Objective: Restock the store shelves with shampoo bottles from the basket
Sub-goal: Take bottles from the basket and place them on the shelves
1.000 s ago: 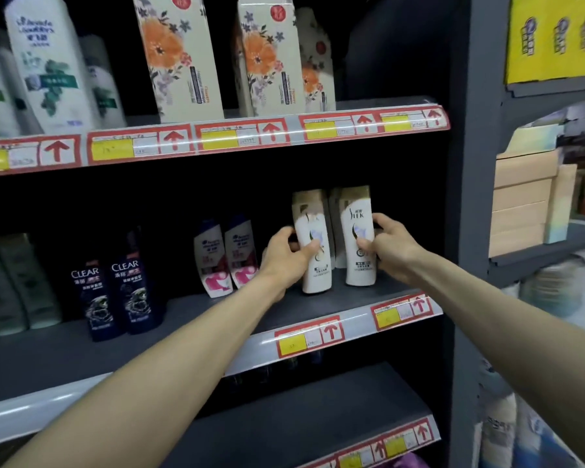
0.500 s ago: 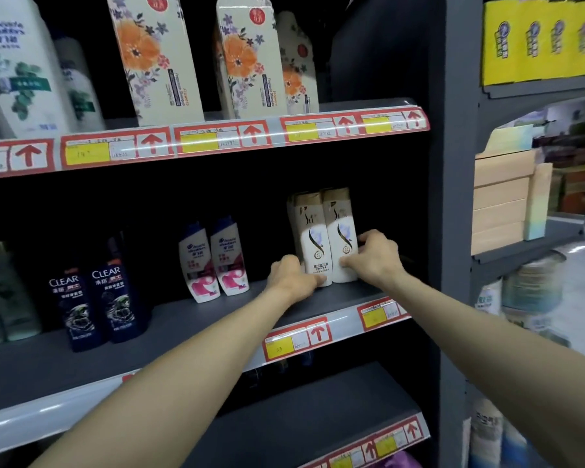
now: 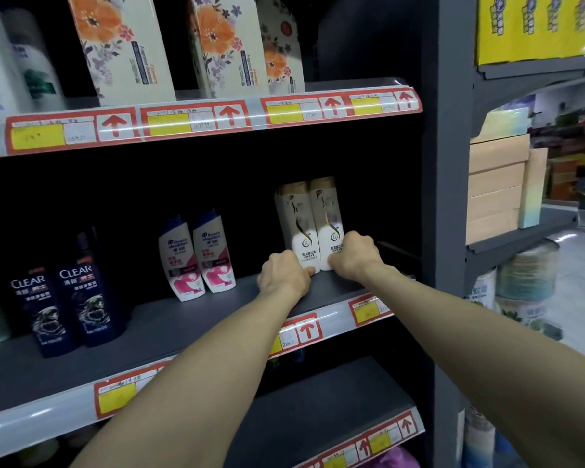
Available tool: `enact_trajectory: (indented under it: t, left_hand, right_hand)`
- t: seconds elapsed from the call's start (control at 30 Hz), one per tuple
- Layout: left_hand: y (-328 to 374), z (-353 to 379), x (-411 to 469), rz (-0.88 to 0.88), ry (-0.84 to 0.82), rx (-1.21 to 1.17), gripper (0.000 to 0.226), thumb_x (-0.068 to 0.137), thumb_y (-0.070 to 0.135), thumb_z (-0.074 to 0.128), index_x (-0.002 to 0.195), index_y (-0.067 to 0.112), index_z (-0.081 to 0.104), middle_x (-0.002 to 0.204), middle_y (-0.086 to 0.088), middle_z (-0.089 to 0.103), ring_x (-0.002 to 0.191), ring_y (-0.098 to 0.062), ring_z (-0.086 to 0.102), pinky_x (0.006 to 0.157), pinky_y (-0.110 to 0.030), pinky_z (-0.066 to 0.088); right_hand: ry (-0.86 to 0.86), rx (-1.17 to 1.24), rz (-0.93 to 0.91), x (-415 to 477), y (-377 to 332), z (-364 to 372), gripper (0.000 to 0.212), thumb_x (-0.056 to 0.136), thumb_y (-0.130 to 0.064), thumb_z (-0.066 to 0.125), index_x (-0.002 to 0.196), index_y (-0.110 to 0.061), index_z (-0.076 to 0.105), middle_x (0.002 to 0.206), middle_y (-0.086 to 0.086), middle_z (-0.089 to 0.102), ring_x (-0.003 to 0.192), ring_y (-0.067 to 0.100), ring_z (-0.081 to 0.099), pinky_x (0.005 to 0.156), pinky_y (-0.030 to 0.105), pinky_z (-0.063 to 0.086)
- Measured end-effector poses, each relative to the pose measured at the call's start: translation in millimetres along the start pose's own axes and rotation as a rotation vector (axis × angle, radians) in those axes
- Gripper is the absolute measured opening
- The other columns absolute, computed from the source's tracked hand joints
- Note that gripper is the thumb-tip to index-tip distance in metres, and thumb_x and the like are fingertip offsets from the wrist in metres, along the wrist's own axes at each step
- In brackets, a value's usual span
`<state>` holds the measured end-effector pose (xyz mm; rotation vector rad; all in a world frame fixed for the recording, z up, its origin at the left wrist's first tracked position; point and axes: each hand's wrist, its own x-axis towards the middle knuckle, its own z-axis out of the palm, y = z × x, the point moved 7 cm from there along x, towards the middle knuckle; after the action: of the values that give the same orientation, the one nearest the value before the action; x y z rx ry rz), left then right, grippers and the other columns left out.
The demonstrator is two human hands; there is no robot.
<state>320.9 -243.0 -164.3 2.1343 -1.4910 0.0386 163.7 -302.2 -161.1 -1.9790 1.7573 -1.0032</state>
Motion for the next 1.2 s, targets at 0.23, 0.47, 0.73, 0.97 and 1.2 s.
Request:
enact_trajectory:
  t: [0.23,0.47,0.73,0.97,1.2]
  left_hand:
    - [2.9,1.4,8.5,0.023,0.028,0.093,0.049,0.092,0.056,0.068,0.118,0.014,0.068,0.120,-0.010,0.067,0.113,-0.033,0.063,0.075,-0.034,0.041]
    - [-3.7,0.3,7.7,0.008,-0.172,0.010,0.059,0.089,0.056,0.072,0.124,0.011,0.066,0.129,-0.012,0.064,0.119,-0.032,0.061,0.088,-0.034,0.049]
    - [-29.9,-66.0,-53.7,0.085,-0.149,-0.270,0.069,0.097,0.049,0.064,0.148,0.004,0.050,0.153,-0.011,0.052,0.141,-0.030,0.047,0.104,-0.031,0.040]
    - [-111.6,-140.0,-176.1,0.164,0.015,-0.422,0.051,0.094,0.043,0.068,0.141,0.023,0.063,0.142,0.005,0.063,0.134,-0.013,0.055,0.109,-0.024,0.039]
    - [-228.7,-136.5,-276.9,0.109,0.045,-0.354,0.035,0.096,0.038,0.067,0.130,0.029,0.069,0.112,0.016,0.072,0.101,0.000,0.065,0.087,-0.014,0.049]
  right_hand:
    - [-0.026,-0.044,-0.020,12.3,-0.4,10.4,0.013,0.093,-0.021,0.061,0.099,-0.016,0.051,0.104,0.011,0.052,0.095,0.033,0.060,0.072,0.035,0.046]
    - [-0.038,-0.079,-0.022,1.4,-2.3,4.1,0.020,0.095,-0.021,0.060,0.112,-0.010,0.059,0.111,0.014,0.055,0.100,0.035,0.060,0.075,0.036,0.045]
    - [0.084,-0.021,-0.155,-85.8,-33.5,-30.8,0.026,0.092,-0.034,0.056,0.102,-0.010,0.063,0.105,0.014,0.064,0.099,0.042,0.061,0.077,0.040,0.049]
    - [0.006,0.184,-0.322,-218.8,-77.3,-5.0,0.037,0.089,-0.042,0.055,0.119,-0.025,0.070,0.107,-0.005,0.076,0.105,0.022,0.069,0.093,0.039,0.055]
    - [-0.205,0.151,-0.433,-341.6,-109.6,86.4,0.045,0.082,-0.056,0.047,0.116,-0.035,0.067,0.098,-0.017,0.074,0.098,0.013,0.070,0.086,0.039,0.058]
